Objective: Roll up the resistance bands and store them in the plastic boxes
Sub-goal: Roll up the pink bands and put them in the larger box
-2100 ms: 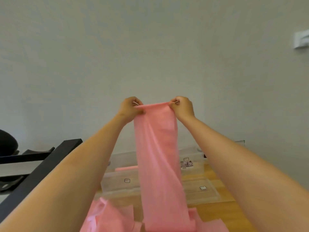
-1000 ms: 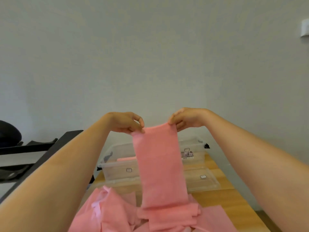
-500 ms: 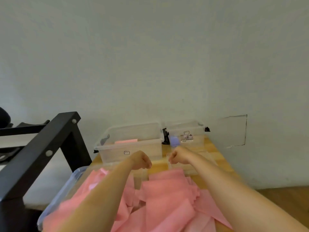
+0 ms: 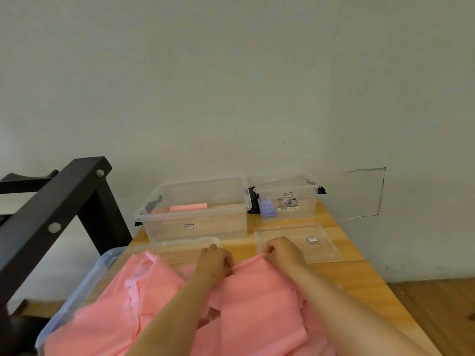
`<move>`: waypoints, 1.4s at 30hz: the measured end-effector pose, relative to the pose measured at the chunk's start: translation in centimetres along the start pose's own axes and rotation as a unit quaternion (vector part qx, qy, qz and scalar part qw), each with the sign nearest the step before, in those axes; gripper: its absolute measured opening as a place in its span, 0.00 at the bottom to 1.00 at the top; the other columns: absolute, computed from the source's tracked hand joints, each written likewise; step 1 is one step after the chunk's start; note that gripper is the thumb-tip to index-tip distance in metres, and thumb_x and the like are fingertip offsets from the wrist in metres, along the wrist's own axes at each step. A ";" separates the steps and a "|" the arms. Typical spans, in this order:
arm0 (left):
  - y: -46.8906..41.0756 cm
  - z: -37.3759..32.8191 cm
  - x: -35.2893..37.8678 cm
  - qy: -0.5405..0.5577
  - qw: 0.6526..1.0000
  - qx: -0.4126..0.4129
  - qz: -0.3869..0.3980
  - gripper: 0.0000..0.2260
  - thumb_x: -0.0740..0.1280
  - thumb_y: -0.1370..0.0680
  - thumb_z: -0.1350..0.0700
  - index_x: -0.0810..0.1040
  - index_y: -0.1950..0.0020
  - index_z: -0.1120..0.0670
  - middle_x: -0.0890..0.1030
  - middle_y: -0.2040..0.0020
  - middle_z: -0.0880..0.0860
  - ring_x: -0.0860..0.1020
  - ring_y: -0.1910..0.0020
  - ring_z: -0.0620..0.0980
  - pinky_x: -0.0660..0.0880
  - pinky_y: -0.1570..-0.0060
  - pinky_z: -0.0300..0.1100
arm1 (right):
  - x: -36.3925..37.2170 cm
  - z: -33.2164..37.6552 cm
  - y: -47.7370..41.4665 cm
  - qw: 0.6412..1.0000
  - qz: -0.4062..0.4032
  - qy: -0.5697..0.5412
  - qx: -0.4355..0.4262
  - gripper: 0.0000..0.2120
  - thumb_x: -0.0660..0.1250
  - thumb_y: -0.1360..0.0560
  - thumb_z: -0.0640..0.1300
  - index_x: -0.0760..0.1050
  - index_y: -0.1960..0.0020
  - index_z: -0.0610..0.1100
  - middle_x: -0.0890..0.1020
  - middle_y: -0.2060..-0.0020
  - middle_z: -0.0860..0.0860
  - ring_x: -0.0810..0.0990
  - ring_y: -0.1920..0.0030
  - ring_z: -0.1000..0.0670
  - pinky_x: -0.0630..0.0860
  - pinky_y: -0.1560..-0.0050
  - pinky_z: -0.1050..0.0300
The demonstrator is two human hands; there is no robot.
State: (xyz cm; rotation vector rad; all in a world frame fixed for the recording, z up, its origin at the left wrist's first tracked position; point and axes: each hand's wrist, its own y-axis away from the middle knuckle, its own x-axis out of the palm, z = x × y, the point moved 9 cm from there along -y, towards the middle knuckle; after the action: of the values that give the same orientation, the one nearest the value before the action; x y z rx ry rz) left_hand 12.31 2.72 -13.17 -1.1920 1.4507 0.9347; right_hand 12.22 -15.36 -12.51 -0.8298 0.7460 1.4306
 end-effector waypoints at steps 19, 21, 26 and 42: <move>0.0 -5.8 -30.1 0.244 0.932 0.085 -0.254 0.02 0.69 0.24 0.60 0.80 0.56 0.57 0.81 0.57 0.53 0.77 0.56 0.49 0.73 0.51 0.41 | -25.1 12.5 -0.4 0.952 -0.222 -0.155 -0.141 0.13 0.61 0.24 0.40 0.76 0.65 0.39 0.78 0.69 0.53 0.74 0.67 0.51 0.69 0.64 0.57; 0.7 -6.6 -32.7 0.247 0.926 0.091 -0.270 0.02 0.69 0.23 0.59 0.80 0.56 0.55 0.81 0.56 0.53 0.77 0.56 0.49 0.72 0.52 0.41 | -27.6 13.8 0.2 0.945 -0.242 -0.157 -0.156 0.13 0.62 0.24 0.42 0.77 0.63 0.37 0.78 0.68 0.51 0.74 0.66 0.49 0.69 0.63 0.56; 2.9 -8.9 -38.2 0.246 0.911 0.116 -0.309 0.04 0.68 0.23 0.59 0.81 0.53 0.58 0.81 0.54 0.54 0.77 0.55 0.49 0.71 0.53 0.40 | -33.2 16.7 2.2 0.926 -0.288 -0.147 -0.196 0.13 0.63 0.23 0.43 0.79 0.60 0.36 0.81 0.63 0.46 0.77 0.60 0.47 0.71 0.61 0.57; 3.7 -8.0 -35.8 0.291 0.921 0.087 -0.242 0.08 0.71 0.25 0.62 0.76 0.64 0.55 0.80 0.62 0.53 0.76 0.63 0.48 0.72 0.64 0.37 | -30.9 15.5 2.2 0.944 -0.226 -0.151 -0.187 0.08 0.65 0.24 0.42 0.82 0.56 0.40 0.83 0.57 0.49 0.80 0.53 0.48 0.76 0.50 0.53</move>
State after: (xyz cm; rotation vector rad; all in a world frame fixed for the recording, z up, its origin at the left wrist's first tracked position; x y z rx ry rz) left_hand 7.59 3.27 23.39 -1.6733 1.5328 0.0978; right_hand 8.69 -18.70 21.76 -0.9676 0.0339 1.2496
